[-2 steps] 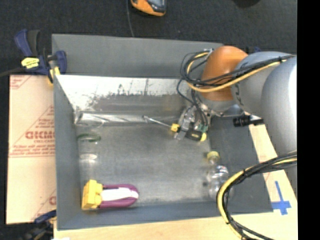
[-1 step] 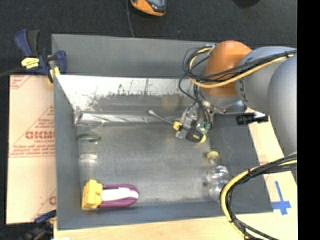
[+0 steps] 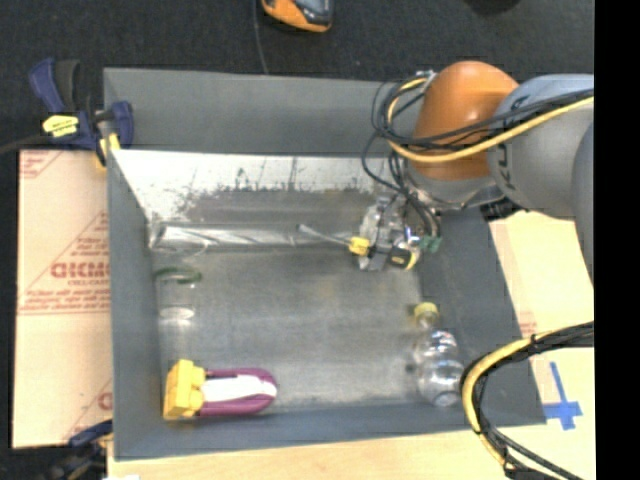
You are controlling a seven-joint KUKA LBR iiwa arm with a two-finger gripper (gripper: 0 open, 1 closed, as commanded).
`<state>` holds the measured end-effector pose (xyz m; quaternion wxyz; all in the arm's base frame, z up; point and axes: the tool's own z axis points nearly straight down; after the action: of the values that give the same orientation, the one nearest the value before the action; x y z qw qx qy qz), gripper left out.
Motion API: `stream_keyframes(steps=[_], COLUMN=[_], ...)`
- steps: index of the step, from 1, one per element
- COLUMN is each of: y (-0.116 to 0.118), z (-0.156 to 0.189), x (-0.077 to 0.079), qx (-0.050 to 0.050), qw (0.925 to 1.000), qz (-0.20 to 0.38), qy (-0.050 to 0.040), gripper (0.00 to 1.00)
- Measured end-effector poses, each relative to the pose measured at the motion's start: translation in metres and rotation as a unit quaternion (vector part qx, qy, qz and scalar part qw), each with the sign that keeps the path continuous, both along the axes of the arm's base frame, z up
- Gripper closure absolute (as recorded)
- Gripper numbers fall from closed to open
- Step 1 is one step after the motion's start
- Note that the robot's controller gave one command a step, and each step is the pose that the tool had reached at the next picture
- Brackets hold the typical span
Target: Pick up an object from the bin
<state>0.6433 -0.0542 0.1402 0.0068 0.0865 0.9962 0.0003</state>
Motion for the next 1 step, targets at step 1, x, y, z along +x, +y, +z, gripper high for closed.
stream_keyframes(steps=[1], y=[-0.0076], z=[-0.0123], x=[0.0044], qx=[0.001], qw=[1.0], qz=[-0.005], qy=[-0.0011], gripper=[1.0])
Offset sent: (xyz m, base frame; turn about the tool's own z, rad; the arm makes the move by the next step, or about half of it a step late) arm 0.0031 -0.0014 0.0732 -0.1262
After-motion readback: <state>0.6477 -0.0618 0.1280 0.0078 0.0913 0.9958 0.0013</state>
